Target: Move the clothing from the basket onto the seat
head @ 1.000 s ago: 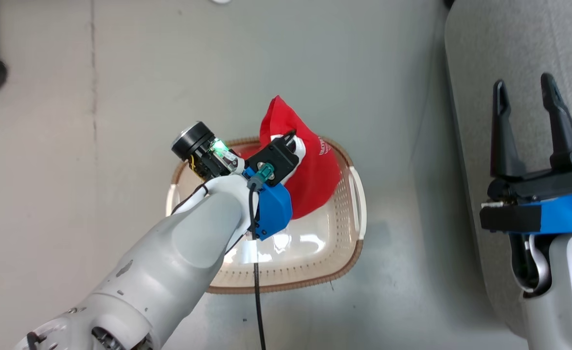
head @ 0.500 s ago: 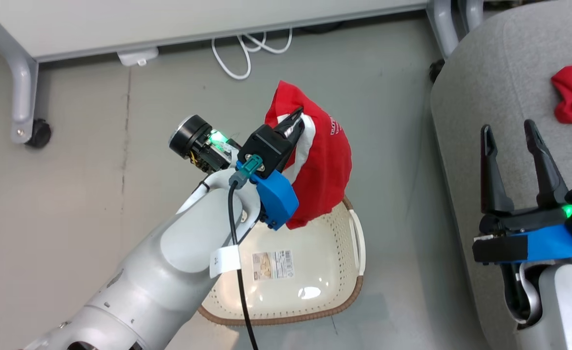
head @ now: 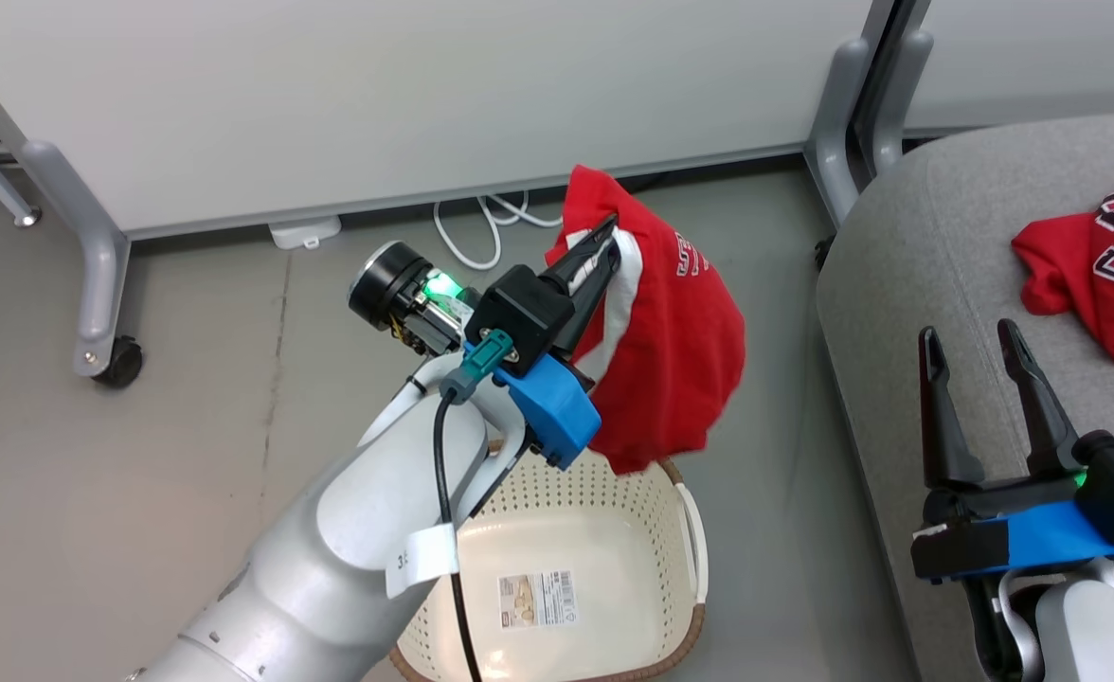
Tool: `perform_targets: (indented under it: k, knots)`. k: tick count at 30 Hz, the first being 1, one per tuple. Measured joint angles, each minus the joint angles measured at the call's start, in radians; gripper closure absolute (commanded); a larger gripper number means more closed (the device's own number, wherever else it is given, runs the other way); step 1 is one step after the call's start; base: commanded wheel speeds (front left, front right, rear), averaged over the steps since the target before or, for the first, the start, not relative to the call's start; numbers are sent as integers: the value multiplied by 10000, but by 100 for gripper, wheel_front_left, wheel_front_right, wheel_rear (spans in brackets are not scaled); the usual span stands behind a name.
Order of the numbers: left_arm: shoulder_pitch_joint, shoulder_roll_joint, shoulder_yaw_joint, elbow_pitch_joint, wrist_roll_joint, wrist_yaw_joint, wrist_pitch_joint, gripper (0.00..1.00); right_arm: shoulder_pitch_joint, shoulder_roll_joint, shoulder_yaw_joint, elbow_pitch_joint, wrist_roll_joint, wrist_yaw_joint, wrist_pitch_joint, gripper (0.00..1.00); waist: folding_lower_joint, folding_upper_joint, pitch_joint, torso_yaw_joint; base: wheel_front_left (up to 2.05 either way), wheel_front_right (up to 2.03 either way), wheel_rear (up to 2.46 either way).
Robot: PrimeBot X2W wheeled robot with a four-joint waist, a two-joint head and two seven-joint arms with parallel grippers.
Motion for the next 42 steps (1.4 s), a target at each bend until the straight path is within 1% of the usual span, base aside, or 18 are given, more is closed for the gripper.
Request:
perform_targets:
  k: [12,25,33,42]
  knots:
    - [522,-119,44,-378,138,-196,0,100,550,125,-6,121,2,0,0,0,0,0,-926,114,0,0,0]
    - [640,-123,63,-378,150,-274,2,100,688,173,84,102,4,-2,0,0,1,0,-1052,222,0,0,0]
    - [639,-111,119,-372,217,-299,0,100,649,174,587,61,4,0,0,0,1,0,-949,221,0,0,0]
    - [629,-157,128,-374,282,-309,0,100,453,161,1710,-21,82,0,0,0,1,0,-816,222,0,0,0]
